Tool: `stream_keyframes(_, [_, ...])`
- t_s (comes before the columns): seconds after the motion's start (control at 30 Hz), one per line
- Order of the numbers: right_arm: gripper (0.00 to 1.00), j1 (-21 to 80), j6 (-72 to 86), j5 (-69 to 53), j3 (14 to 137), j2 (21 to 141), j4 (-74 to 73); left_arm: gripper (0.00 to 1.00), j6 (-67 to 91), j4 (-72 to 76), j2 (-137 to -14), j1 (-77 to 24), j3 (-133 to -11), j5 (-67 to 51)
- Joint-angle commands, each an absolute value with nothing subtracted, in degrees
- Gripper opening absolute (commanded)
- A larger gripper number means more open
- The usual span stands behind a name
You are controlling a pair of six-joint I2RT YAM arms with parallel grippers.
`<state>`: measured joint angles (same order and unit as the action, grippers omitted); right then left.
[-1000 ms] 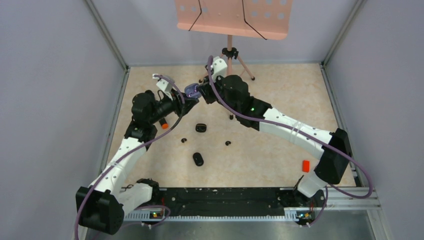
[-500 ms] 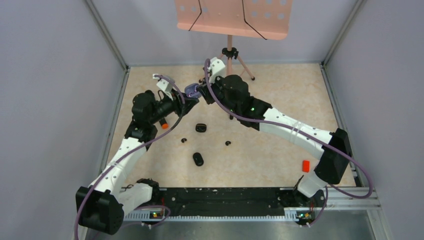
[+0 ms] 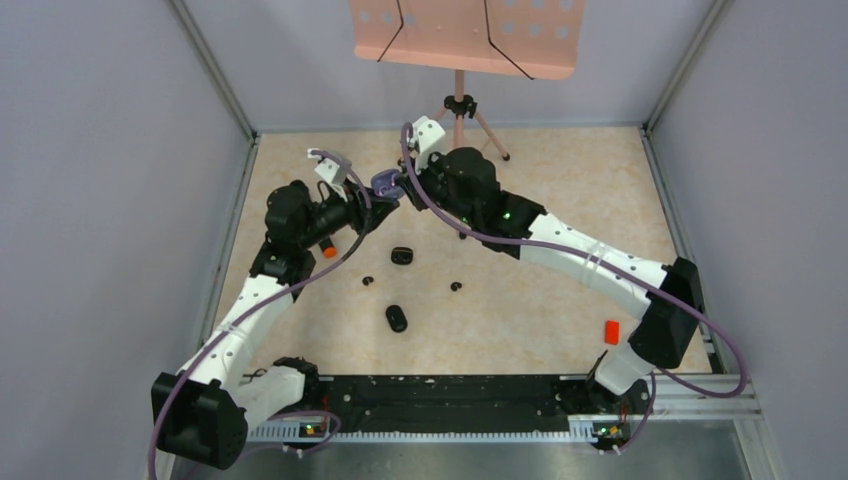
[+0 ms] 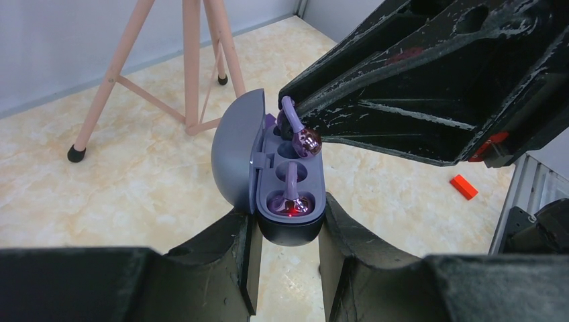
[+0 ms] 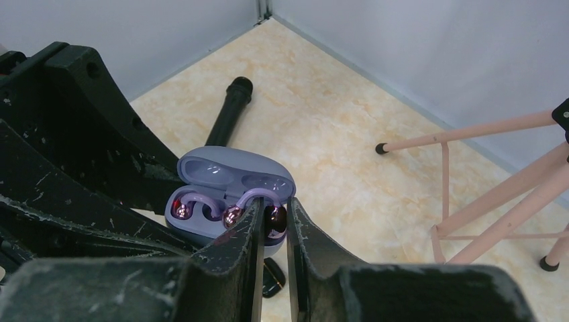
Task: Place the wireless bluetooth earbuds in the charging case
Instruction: Insert the right earbud into the right side groove of the charging case.
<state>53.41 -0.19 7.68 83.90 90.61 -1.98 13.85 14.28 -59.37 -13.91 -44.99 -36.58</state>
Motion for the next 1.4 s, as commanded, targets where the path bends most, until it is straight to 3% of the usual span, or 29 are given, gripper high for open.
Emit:
stream_keyframes(0.0, [0.15, 53.6, -1.6, 6.2, 86.5, 88.8, -8.2, 0.00, 13.7, 19.4, -57.6, -13.6, -45.7, -35.4])
stream_keyframes(0.9, [0.16, 53.5, -1.5, 2.7, 80.9, 84.3, -7.7, 0.00, 18.3, 26.5, -59.3, -12.9, -44.2, -41.7])
stream_keyframes(1.1, [0.01, 53.5, -1.0, 3.2, 79.3, 82.2, -5.2, 0.00, 14.2, 22.5, -59.2, -12.9, -43.5, -37.3])
stream_keyframes(1.27, [0.00, 53.4, -0.7, 5.2, 77.8, 80.9, -3.4, 0.00, 10.7, 17.8, -58.7, -12.9, -43.4, -33.4])
stream_keyframes(1.37, [0.00, 53.4, -0.4, 7.3, 77.7, 80.9, -2.6, 0.00, 9.0, 16.7, -58.8, -12.9, -42.6, -36.7])
